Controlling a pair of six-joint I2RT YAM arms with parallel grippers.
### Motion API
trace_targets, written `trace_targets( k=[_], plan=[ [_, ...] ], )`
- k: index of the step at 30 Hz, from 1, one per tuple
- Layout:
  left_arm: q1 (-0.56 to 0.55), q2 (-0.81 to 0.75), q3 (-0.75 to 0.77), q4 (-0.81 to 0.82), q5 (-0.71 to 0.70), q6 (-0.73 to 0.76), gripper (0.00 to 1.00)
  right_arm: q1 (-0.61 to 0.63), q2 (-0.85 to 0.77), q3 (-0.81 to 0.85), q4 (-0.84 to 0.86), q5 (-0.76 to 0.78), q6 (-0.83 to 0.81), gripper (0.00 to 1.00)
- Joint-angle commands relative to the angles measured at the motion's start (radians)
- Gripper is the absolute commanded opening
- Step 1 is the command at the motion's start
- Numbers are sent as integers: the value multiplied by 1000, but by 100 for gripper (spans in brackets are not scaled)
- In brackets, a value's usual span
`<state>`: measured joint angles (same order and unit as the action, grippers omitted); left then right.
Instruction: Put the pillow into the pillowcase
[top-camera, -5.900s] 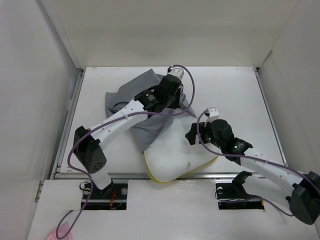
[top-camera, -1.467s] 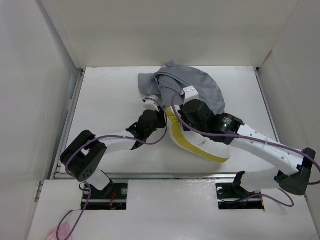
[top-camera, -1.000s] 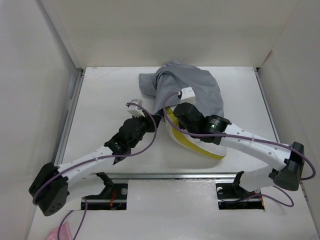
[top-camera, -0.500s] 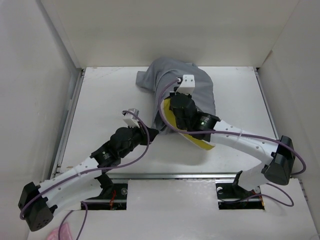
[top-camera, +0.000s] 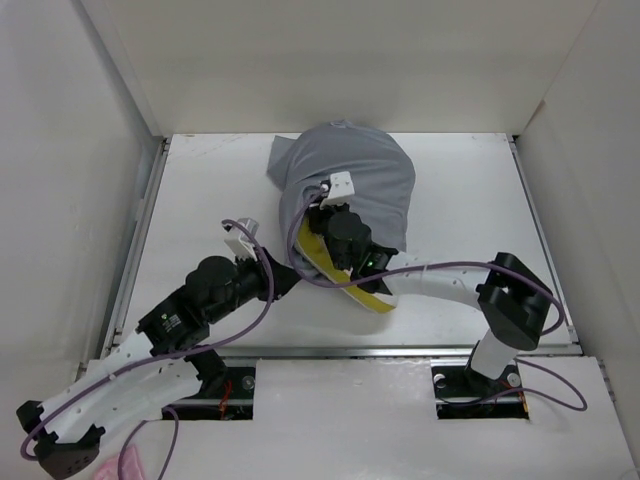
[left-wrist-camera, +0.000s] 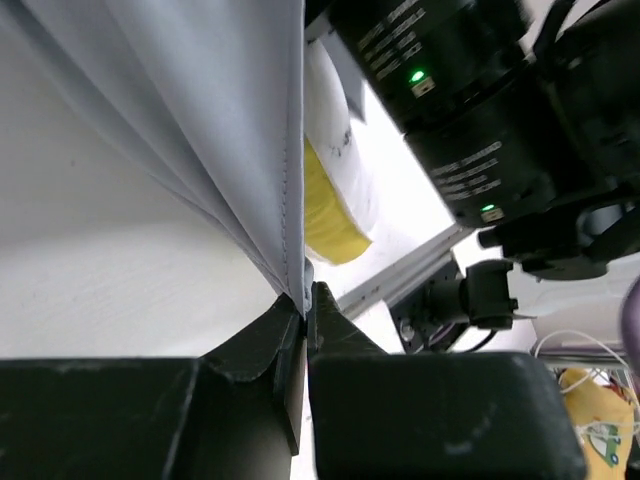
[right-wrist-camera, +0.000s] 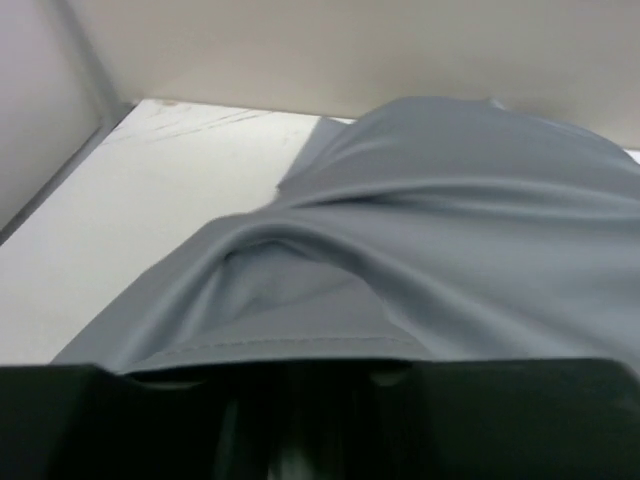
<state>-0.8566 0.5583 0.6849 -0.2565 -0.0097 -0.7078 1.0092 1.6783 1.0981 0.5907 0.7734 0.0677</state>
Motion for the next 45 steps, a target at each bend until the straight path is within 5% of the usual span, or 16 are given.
trace_targets(
  k=[1,4,6,7,8,14,18,22,27,33,41,45],
  plan=[
    [-19,-14,97,-4,93,-65,0,-27,-5,28,-55,-188,-35,35],
    [-19,41,97,-68,22,-78,6,-27,-23,74,-257,-360,-29,57],
    [-19,77,159,-180,-86,-87,56,-27,-87,60,-375,-526,4,71],
    [-19,101,192,-243,-122,-87,96,-27,-116,36,-409,-645,4,94],
    [-19,101,205,-262,-151,-99,100,-27,-146,36,-445,-690,4,96],
    [-19,129,254,-325,-289,-79,100,-27,-356,-73,-752,-865,23,96],
    [-19,196,269,-294,-319,-41,100,-27,-508,-196,-824,-711,153,99],
    [-19,375,260,-225,-144,75,100,-27,-623,-241,-957,-365,323,99],
    [-143,600,304,-225,-104,178,100,-219,-728,-274,-1179,-269,543,99],
    [-321,709,335,-109,-104,251,100,-565,-784,-308,-1180,-431,521,99],
    [-433,1054,519,-225,-436,214,100,-616,-749,-342,-1118,-536,466,99],
    [-433,1196,558,-225,-470,205,100,-616,-772,-362,-1118,-545,455,99]
  ],
)
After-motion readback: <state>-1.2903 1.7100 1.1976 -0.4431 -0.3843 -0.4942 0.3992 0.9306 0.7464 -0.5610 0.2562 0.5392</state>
